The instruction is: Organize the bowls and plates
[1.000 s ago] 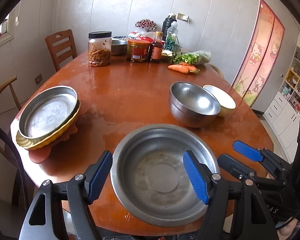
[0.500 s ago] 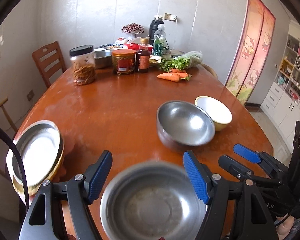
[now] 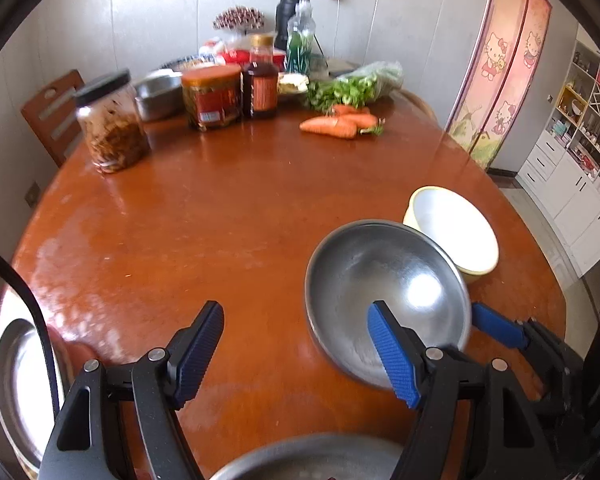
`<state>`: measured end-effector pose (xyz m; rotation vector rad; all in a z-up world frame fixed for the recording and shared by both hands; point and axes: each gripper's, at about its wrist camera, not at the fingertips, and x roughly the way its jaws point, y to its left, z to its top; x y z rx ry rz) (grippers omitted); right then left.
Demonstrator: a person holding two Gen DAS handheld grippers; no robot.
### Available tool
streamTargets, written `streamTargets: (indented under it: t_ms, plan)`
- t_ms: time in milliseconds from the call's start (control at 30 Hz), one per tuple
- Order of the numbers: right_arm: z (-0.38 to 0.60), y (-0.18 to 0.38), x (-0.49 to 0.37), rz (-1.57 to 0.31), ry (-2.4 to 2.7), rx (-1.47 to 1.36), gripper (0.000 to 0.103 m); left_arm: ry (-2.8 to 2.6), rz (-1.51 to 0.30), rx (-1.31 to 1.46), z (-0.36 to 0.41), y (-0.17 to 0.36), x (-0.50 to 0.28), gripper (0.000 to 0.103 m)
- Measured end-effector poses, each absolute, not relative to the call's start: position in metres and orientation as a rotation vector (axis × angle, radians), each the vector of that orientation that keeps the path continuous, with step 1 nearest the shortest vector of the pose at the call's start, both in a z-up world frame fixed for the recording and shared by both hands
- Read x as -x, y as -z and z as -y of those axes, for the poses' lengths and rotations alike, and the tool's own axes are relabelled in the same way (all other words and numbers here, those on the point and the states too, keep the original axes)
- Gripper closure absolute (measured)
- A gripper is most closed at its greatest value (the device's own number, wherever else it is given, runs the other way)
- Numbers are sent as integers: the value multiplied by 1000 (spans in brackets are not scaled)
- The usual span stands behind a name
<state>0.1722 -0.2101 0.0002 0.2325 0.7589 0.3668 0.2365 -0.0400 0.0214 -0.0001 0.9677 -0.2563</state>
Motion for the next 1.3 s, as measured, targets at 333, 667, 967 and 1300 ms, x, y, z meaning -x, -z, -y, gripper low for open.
streamTargets:
  t_ms: [333,667,967,1300]
  plan:
    - [195,4,-183,-752,-386,-187,35,428,-1096,156,38,8,-260,39]
    - [173,-2,-181,-741,-392,-125,36,439,-1072,214,22,1,-252,46]
    - [154,-25,-169,-692,-426,-93,36,408,-992,215,0,-28,-226,46]
    - [134,-49,-138,-637,-475,-60,36,384,-931,243,-26,-52,-186,46]
